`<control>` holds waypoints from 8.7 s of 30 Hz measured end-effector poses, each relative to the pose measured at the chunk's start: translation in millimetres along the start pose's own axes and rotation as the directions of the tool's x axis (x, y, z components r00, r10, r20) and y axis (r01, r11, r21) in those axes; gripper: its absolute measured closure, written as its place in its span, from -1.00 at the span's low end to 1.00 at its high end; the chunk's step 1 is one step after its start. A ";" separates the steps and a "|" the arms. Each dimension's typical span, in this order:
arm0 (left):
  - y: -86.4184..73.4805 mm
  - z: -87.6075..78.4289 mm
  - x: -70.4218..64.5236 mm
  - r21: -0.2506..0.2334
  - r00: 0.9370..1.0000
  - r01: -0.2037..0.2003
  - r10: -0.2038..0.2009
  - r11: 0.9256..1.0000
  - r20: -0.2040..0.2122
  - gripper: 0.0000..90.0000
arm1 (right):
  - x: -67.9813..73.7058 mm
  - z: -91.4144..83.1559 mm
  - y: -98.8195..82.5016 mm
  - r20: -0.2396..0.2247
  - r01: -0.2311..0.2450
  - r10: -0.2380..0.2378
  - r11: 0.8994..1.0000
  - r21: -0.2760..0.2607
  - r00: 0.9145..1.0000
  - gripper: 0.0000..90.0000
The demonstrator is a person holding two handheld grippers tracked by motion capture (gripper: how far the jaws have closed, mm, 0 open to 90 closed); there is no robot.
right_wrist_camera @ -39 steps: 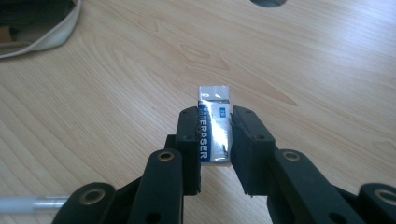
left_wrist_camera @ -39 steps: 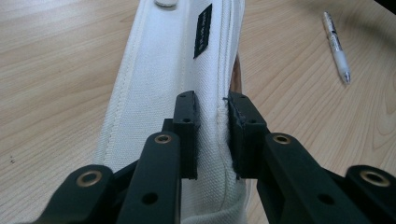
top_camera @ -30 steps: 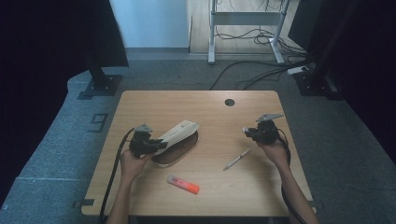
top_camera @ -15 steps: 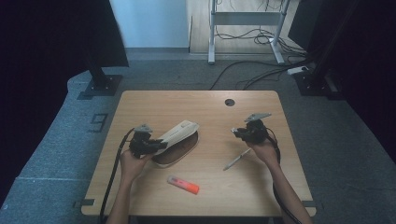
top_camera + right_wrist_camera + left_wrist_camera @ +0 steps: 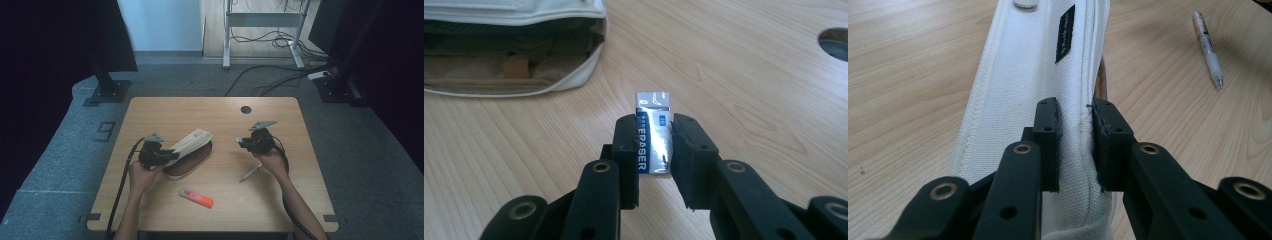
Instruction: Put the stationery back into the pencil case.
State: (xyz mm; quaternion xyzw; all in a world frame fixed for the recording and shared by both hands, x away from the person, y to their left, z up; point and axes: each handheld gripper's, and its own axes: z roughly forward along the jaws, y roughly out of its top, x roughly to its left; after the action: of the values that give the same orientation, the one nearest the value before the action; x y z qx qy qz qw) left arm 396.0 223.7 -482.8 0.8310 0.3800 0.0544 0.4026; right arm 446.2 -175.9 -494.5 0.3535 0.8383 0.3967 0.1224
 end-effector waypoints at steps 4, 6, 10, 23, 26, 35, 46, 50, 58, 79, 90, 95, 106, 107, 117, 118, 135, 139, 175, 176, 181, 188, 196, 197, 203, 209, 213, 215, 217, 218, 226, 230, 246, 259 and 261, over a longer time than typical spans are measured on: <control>0.0 -0.1 0.2 -0.001 1.000 0.002 -0.002 1.000 0.001 0.66 | 6.2 5.2 4.5 -0.010 0.014 -0.014 1.000 0.002 1.000 0.58; -0.1 -0.2 0.2 -0.001 1.000 0.000 0.000 1.000 0.001 0.66 | 8.0 7.1 5.7 -0.012 0.018 -0.018 1.000 0.003 1.000 0.59; -0.1 -0.2 0.2 -0.002 1.000 0.001 -0.001 1.000 0.001 0.66 | 11.1 11.2 7.5 -0.018 0.021 -0.021 1.000 0.006 1.000 0.59; 0.1 -0.7 0.0 -0.003 1.000 -0.001 0.001 1.000 0.001 0.66 | 24.3 25.1 14.7 -0.037 0.042 -0.042 0.999 0.013 0.998 0.58; 0.1 -1.0 -0.2 -0.004 1.000 -0.001 0.001 1.000 0.002 0.67 | 29.0 29.3 17.7 -0.044 0.050 -0.049 0.999 0.013 0.998 0.59; 0.3 -2.2 -0.7 -0.006 1.000 0.001 -0.001 1.000 0.004 0.67 | 42.6 43.7 25.0 -0.061 0.070 -0.068 0.997 0.027 0.996 0.59; 0.4 -2.4 -1.6 -0.005 1.000 0.001 -0.001 1.000 0.008 0.67 | 56.1 62.8 33.6 -0.081 0.088 -0.085 0.996 0.034 0.993 0.58; 0.5 -3.1 -2.0 -0.007 1.000 -0.001 0.001 1.000 0.009 0.67 | 59.8 70.2 37.0 -0.086 0.089 -0.085 0.995 0.041 0.993 0.59; 0.6 -3.8 -2.3 -0.009 1.000 0.002 -0.001 1.000 0.012 0.67 | 64.4 82.8 39.6 -0.089 0.092 -0.087 0.994 0.056 0.992 0.59; 0.8 -3.1 -4.0 -0.013 1.000 0.000 0.001 1.000 0.026 0.67 | 68.4 110.7 45.0 -0.066 0.086 -0.081 0.993 0.078 0.995 0.58; 1.1 -0.8 -5.5 -0.009 0.999 -0.006 0.006 1.000 0.034 0.66 | 62.3 115.5 43.3 -0.052 0.064 -0.062 0.997 0.049 0.997 0.57; 0.9 -0.4 -5.1 -0.007 0.999 -0.004 0.004 1.000 0.036 0.66 | 61.5 117.8 41.8 -0.065 0.060 -0.057 0.997 0.045 0.996 0.44; 0.2 -1.2 -2.2 -0.011 0.999 0.003 -0.003 1.000 0.039 0.65 | 63.9 105.4 43.6 -0.062 0.111 -0.107 0.993 0.052 0.992 -0.04; 0.0 -1.3 -1.9 -0.013 0.999 0.005 -0.005 1.000 0.041 0.65 | 63.2 104.1 43.4 -0.062 0.112 -0.109 0.993 0.049 0.992 -0.06; -0.5 -0.9 -1.2 -0.016 0.999 0.009 -0.009 1.000 0.043 0.65 | 51.7 87.3 38.0 -0.060 0.095 -0.092 0.994 0.050 0.994 -0.30; -0.6 -0.8 -1.1 -0.017 0.999 0.010 -0.010 1.000 0.043 0.65 | 50.7 85.6 37.5 -0.058 0.095 -0.093 0.994 0.049 0.994 -0.33; -1.1 -0.5 -0.7 -0.016 0.999 0.010 -0.009 1.000 0.047 0.66 | 41.2 56.3 25.5 -0.058 0.082 -0.079 0.996 0.044 0.995 -0.43; -1.1 -0.5 -0.9 -0.015 0.999 0.010 -0.009 1.000 0.046 0.66 | 40.0 49.8 21.9 -0.059 0.079 -0.077 0.996 0.046 0.995 -0.43; -1.3 -0.4 -1.3 -0.014 0.999 0.010 -0.009 1.000 0.046 0.65 | 19.6 -3.9 -21.4 -0.041 0.047 -0.045 0.998 0.050 0.998 -0.47; -1.3 -0.3 -1.4 -0.014 0.999 0.009 -0.009 1.000 0.046 0.65 | 19.1 -5.2 -22.9 -0.043 0.043 -0.041 0.998 0.053 0.998 -0.48; -1.3 -0.4 -1.6 -0.013 0.999 0.008 -0.008 1.000 0.045 0.65 | 15.0 -10.5 -30.9 -0.046 0.036 -0.033 0.998 0.059 0.998 -0.50; -1.3 -1.4 -0.9 -0.011 0.999 0.007 -0.006 1.000 0.047 0.65 | 9.6 -19.4 -45.7 -0.043 0.023 -0.020 0.998 0.066 0.999 -0.52; -1.4 -1.3 -0.9 -0.010 0.999 0.006 -0.005 1.000 0.047 0.65 | 7.2 -23.9 -59.4 -0.047 0.019 -0.015 0.997 0.081 0.999 -0.53; -1.4 -1.3 -1.0 -0.010 0.999 0.006 -0.005 1.000 0.047 0.65 | 7.5 -23.9 -60.5 -0.049 0.018 -0.014 0.996 0.084 0.999 -0.53; -1.4 -1.2 -1.0 -0.009 0.999 0.006 -0.006 1.000 0.048 0.65 | 8.7 -23.4 -68.2 -0.063 0.030 -0.024 0.995 0.096 0.998 -0.53; -1.5 -0.8 -0.9 -0.009 0.999 0.008 -0.008 1.000 0.049 0.65 | 8.7 -24.4 -72.4 -0.075 0.040 -0.033 0.994 0.098 0.997 -0.53; -1.6 -0.7 -0.9 -0.008 0.999 0.009 -0.008 1.000 0.051 0.65 | 9.0 -21.8 -74.2 -0.082 0.050 -0.041 0.992 0.116 0.996 -0.51; -1.6 -0.7 -0.6 -0.007 0.999 0.009 -0.008 1.000 0.053 0.65 | 8.8 -19.7 -75.1 -0.090 0.055 -0.043 0.990 0.129 0.995 -0.48; -1.7 -0.6 -0.4 -0.007 0.999 0.009 -0.009 1.000 0.054 0.65 | 8.3 -17.7 -76.4 -0.099 0.057 -0.044 0.990 0.131 0.994 -0.44; -1.7 -0.6 -0.4 -0.007 0.999 0.009 -0.009 1.000 0.054 0.65 | 7.8 -17.4 -76.8 -0.110 0.046 -0.032 0.991 0.125 0.993 -0.39; -1.9 -0.4 0.2 -0.006 0.998 0.011 -0.011 1.000 0.059 0.64 | 10.4 -19.2 -76.6 -0.160 0.067 -0.047 0.989 0.128 0.986 0.00; -1.9 -0.2 0.2 -0.006 0.998 0.011 -0.010 1.000 0.060 0.64 | 13.0 -20.2 -77.3 -0.173 0.094 -0.071 0.987 0.129 0.982 0.12; -1.8 -0.2 0.0 -0.005 0.998 0.009 -0.009 1.000 0.060 0.64 | 22.3 -20.4 -77.2 -0.256 0.139 -0.096 0.978 0.153 0.962 0.68; -1.7 -0.1 -0.6 -0.006 0.998 0.010 -0.010 1.000 0.057 0.64 | 39.1 -22.3 -75.8 -0.187 0.162 -0.128 0.970 0.179 0.974 0.74; -1.6 -0.3 -0.7 -0.008 0.998 0.011 -0.010 1.000 0.056 0.64 | 41.3 -22.7 -75.6 -0.176 0.166 -0.134 0.969 0.181 0.975 0.74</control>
State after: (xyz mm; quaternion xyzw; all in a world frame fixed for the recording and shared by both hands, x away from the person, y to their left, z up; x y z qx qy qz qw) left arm 394.4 224.1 -483.5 0.8284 0.3727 0.0305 0.4170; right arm 368.0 -193.5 -533.4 0.2658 0.9046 0.3297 0.0481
